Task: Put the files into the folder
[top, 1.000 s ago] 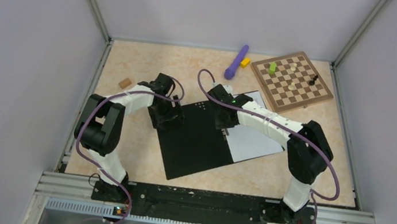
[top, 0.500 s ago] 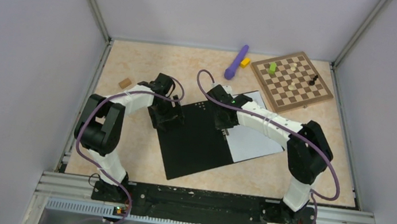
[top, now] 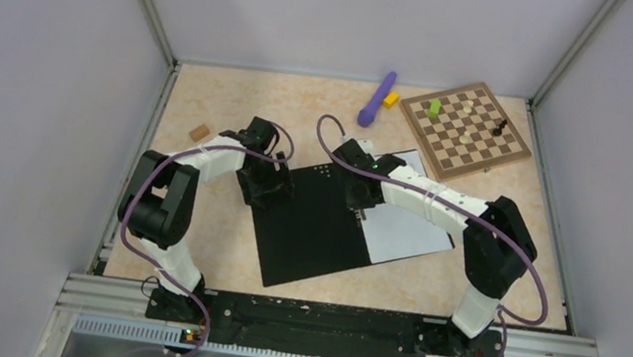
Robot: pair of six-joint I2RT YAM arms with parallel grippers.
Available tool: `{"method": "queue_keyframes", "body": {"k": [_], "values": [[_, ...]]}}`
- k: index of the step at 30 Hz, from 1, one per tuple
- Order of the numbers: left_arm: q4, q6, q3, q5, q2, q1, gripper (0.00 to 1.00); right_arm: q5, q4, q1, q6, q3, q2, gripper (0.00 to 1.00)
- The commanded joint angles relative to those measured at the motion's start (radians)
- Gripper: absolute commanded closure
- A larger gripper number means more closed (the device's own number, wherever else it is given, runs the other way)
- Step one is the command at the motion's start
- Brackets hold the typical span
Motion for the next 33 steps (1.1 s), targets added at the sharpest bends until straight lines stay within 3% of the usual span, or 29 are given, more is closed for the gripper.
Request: {"method": "queue_keyframes", "body": {"k": [1, 33], "values": [[0.096, 0.003, -0.069, -0.019, 0.056, -0.014, 0.14, 0.027, 0.003, 0.013, 0.017, -0.045, -0.063, 1.00], [0.090, 0.007, -0.048, -0.007, 0.078, -0.014, 0.14, 0.035, 0.138, 0.014, 0.028, -0.241, 0.005, 1.00]]}}
